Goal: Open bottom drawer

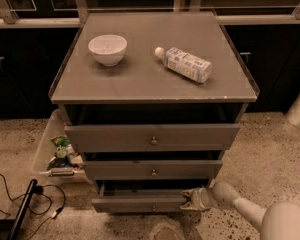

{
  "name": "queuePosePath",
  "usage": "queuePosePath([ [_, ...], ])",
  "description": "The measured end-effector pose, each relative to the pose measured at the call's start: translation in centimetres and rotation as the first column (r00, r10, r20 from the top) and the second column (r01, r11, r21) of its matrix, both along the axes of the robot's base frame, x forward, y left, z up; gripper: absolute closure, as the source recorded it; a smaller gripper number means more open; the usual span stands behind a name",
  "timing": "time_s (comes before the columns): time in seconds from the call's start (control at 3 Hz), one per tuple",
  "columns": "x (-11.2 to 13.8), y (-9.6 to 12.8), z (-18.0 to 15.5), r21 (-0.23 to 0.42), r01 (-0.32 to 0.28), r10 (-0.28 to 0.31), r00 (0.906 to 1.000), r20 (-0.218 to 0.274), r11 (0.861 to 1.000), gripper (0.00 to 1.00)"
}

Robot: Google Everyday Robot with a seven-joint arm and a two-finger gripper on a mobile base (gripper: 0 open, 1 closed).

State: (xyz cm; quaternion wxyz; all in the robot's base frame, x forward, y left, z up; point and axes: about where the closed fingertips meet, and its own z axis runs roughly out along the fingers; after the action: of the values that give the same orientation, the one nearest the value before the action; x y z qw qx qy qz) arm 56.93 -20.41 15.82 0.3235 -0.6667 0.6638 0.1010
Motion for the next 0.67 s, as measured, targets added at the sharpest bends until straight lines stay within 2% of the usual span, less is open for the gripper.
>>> queuePosePath([
  [0.33,-1.04,-0.78,-0.89,0.030,0.011,-0.010,0.9993,-0.036,0.999,0.12],
  [0.67,-1.03,-0.74,-0.81,0.030,0.011,-0.010,0.9993,-0.036,0.999,0.14],
])
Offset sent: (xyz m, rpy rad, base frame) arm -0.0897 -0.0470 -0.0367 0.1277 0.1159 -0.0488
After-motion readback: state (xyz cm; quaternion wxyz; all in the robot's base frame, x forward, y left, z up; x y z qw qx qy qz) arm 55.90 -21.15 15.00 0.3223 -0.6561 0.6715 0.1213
